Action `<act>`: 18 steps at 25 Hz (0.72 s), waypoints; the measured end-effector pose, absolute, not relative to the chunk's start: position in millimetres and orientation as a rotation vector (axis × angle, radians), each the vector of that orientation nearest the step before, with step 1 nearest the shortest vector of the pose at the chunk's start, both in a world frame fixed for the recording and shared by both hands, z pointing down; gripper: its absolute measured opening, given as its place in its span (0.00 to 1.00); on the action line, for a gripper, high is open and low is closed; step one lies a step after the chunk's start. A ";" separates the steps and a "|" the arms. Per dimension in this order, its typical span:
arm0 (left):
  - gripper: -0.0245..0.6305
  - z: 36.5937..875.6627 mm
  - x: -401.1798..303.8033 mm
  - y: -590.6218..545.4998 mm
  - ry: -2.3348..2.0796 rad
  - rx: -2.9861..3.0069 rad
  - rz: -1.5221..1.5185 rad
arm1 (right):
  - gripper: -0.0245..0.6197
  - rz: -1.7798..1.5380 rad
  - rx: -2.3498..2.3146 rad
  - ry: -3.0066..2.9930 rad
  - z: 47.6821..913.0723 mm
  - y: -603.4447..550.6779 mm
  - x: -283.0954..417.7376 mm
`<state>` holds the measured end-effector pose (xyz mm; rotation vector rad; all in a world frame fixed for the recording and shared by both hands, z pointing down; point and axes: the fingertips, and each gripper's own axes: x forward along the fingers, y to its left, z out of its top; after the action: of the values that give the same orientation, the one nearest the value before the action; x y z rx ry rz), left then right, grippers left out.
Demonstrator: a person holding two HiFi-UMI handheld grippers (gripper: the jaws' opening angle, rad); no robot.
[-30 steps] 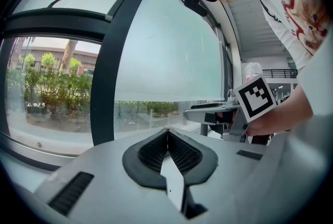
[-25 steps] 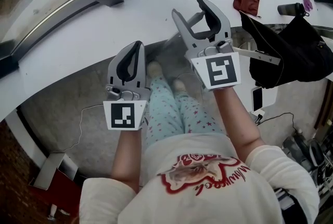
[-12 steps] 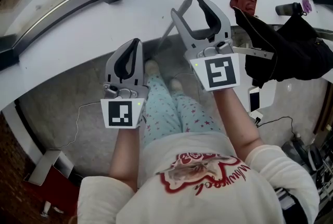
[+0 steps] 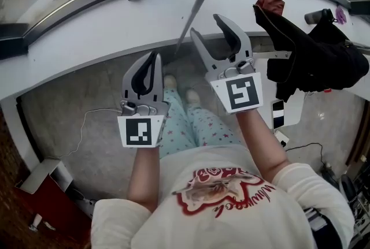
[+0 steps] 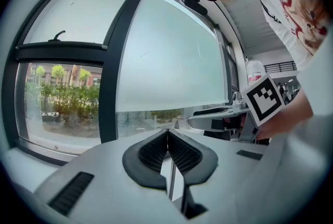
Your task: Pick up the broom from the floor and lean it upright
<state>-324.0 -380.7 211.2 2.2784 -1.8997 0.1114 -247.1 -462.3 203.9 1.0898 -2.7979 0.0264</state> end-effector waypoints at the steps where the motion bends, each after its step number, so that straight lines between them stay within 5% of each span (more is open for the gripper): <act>1: 0.07 210.0 -324.0 -376.7 -1.906 2.272 0.117 | 0.40 0.046 1.090 -2.805 202.4 -458.5 -246.0; 5: 0.07 198.5 -327.2 -366.8 -1.931 2.259 0.106 | 0.16 0.031 1.111 -2.846 181.3 -446.1 -246.1; 18: 0.07 148.9 -310.4 -317.9 -1.928 2.345 0.007 | 0.08 0.018 1.085 -2.903 141.4 -372.7 -256.1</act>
<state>-310.4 -317.9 148.9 2.3452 -1.9284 0.0069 -256.1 -372.7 141.4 1.0849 -2.9033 0.0181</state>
